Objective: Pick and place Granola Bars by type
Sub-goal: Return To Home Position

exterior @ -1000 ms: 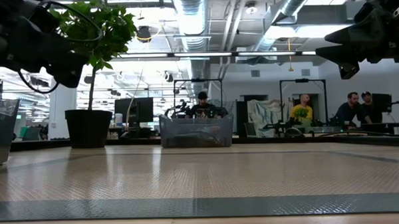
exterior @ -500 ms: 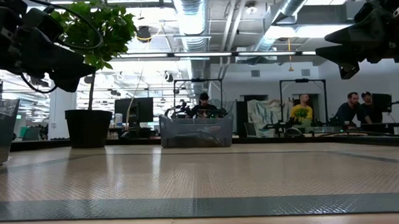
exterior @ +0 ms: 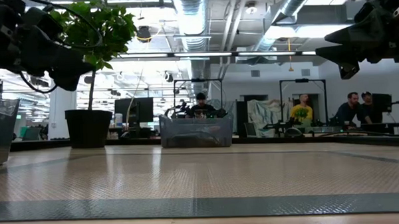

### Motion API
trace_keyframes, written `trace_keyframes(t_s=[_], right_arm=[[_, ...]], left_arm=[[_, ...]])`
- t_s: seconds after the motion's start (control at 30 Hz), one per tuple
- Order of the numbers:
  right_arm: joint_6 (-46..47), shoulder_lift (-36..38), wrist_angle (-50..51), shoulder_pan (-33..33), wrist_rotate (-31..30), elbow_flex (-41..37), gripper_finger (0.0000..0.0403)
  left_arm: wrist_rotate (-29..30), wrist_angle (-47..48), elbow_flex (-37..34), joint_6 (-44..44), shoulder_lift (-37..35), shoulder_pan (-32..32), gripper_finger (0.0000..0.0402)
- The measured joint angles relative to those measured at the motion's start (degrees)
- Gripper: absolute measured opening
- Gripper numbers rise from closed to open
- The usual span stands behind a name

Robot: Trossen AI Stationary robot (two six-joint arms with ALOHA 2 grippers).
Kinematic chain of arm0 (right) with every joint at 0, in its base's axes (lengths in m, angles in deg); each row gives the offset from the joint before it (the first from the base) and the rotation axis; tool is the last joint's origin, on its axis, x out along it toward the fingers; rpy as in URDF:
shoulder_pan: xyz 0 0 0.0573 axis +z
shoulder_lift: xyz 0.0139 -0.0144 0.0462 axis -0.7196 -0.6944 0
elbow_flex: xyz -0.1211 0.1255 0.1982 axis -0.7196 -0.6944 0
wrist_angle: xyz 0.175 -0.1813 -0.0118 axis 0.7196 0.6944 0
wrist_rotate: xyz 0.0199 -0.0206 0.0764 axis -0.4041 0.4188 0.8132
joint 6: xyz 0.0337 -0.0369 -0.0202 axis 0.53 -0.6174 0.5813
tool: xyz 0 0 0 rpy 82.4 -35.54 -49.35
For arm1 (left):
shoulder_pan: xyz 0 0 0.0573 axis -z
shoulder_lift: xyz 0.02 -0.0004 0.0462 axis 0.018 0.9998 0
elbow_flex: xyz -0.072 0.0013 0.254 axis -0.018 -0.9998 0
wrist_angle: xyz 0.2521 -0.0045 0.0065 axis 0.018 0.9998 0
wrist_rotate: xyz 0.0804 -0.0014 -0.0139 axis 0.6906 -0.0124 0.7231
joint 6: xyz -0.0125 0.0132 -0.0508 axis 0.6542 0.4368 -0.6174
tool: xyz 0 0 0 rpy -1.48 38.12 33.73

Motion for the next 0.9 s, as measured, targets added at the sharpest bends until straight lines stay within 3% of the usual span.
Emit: trace_keyframes(t_s=[0.27, 0.9], right_arm=[[0.0, 0.0, 0.0, 0.0, 0.0, 0.0, 0.0177], [0.0, 0.0, 0.0, 0.0, 0.0, 0.0, 0.0177]], left_arm=[[1.0, -0.2, 0.0, -0.1, -8.0, -0.1, 0.0169], [1.1, 0.2, 0.0, 0.0, -6.7, -0.1, 0.0169]])
